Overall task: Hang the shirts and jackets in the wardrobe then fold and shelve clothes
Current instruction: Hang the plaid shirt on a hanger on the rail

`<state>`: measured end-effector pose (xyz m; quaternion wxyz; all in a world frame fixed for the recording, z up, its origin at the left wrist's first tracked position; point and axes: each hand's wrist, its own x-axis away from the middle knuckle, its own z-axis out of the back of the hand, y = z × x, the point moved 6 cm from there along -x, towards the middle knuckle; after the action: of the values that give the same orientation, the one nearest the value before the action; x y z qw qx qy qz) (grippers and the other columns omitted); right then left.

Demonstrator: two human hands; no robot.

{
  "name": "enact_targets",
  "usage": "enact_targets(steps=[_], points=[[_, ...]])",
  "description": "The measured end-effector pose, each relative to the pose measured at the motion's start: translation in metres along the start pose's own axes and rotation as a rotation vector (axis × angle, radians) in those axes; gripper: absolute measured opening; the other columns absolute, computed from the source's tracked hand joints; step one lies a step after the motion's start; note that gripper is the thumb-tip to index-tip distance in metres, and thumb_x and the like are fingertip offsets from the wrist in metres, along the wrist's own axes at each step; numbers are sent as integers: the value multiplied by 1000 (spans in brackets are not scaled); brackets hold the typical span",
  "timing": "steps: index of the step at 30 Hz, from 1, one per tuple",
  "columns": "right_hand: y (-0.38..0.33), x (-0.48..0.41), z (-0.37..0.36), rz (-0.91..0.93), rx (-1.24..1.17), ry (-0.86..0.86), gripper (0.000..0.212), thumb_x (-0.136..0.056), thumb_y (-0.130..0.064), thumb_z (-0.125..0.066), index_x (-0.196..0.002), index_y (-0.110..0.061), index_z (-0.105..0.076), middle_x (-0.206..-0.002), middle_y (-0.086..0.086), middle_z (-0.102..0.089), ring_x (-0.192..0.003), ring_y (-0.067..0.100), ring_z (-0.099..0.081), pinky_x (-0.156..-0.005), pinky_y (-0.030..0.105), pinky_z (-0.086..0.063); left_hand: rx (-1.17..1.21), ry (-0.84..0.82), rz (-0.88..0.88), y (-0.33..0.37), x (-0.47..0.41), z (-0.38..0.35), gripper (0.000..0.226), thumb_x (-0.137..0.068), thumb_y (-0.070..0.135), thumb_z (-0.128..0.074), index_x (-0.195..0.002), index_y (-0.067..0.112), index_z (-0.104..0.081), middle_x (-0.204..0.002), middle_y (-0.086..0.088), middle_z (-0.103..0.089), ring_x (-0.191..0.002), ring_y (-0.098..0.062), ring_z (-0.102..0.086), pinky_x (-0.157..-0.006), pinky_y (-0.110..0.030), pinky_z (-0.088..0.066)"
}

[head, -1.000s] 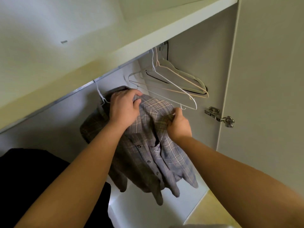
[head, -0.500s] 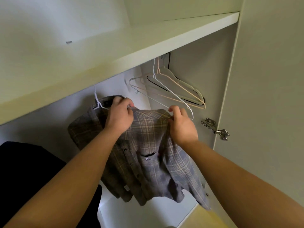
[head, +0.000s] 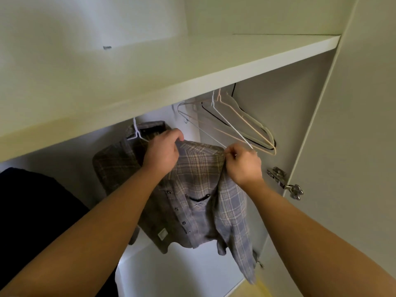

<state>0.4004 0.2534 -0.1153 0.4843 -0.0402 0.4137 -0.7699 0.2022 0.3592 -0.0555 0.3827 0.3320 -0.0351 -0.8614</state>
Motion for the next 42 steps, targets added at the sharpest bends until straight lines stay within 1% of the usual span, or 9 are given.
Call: enact_targets(steps=[8, 12, 14, 18, 22, 26, 32, 38, 42], points=[[7, -6, -17, -330, -361, -86, 28, -92, -10, -39, -85, 5, -62, -82, 20, -63, -73, 29, -55, -66, 40, -45, 118, -41, -73, -4, -4, 2, 33, -85, -18, -50, -95, 5, -71, -109, -11, -69, -100, -26, -65, -88, -41, -54], [-6, -10, -2, -298, -524, 144, 27, -92, -13, -42, -73, -13, -61, -67, -2, -57, -62, 12, -49, -54, 13, -38, 141, -42, -53, -4, -5, 2, 38, -87, -18, -47, -106, 5, -70, -135, -11, -61, -127, -25, -56, -110, -38, -44], [-13, -12, -1, -248, -571, 163, 29, -94, -11, -38, -72, -20, -55, -71, -4, -57, -68, 12, -52, -61, 19, -40, 148, -21, -36, -4, -6, 4, 38, -89, -16, -47, -108, 7, -70, -137, -10, -60, -128, -24, -55, -110, -39, -43], [-8, -15, -25, -180, -107, -192, 22, -102, -26, -34, -97, -15, -52, -94, 9, -62, -83, 29, -56, -71, 33, -40, 182, 2, -29, -4, -5, 6, 35, -90, -15, -48, -106, 7, -70, -130, -8, -65, -123, -23, -59, -106, -39, -49], [-11, 3, -37, 32, -8, -336, 54, -92, -75, -30, -114, -30, -49, -110, 1, -59, -95, 22, -58, -83, 39, -50, 172, 0, -23, -6, -3, 5, 31, -91, -11, -48, -104, 9, -69, -124, -6, -68, -117, -21, -62, -99, -39, -53], [-22, 18, -34, 346, 54, -218, 34, -97, -55, -47, -118, -29, -56, -109, -4, -58, -93, 20, -59, -75, 37, -52, 189, -15, -14, -12, -3, 3, 28, -96, -6, -47, -102, 10, -68, -113, -7, -69, -104, -21, -65, -89, -42, -55], [-18, 20, -34, 320, 79, -197, 21, -100, -40, -52, -105, -25, -64, -98, -5, -62, -88, 18, -59, -73, 37, -53, 310, -67, 32, -17, 1, -2, 33, -99, -2, -45, -97, 20, -68, -110, -1, -70, -107, -13, -65, -96, -31, -52], [-18, 19, -33, 297, 140, -172, 25, -103, -36, -48, -112, -24, -67, -106, -3, -63, -94, 20, -60, -76, 35, -53, 297, 303, -102, -10, 31, 13, 17, -82, -9, -66, -94, 3, -64, -109, -10, -59, -99, -17, -60, -92, -27, -52], [-17, 20, -32, 314, 139, -180, 32, -104, -37, -45, -122, -22, -66, -108, 1, -62, -94, 22, -61, -78, 37, -54, 214, 275, -20, -19, 48, 5, 29, -80, 7, -74, -104, 9, -59, -123, -7, -50, -101, -17, -57, -94, -25, -50]])
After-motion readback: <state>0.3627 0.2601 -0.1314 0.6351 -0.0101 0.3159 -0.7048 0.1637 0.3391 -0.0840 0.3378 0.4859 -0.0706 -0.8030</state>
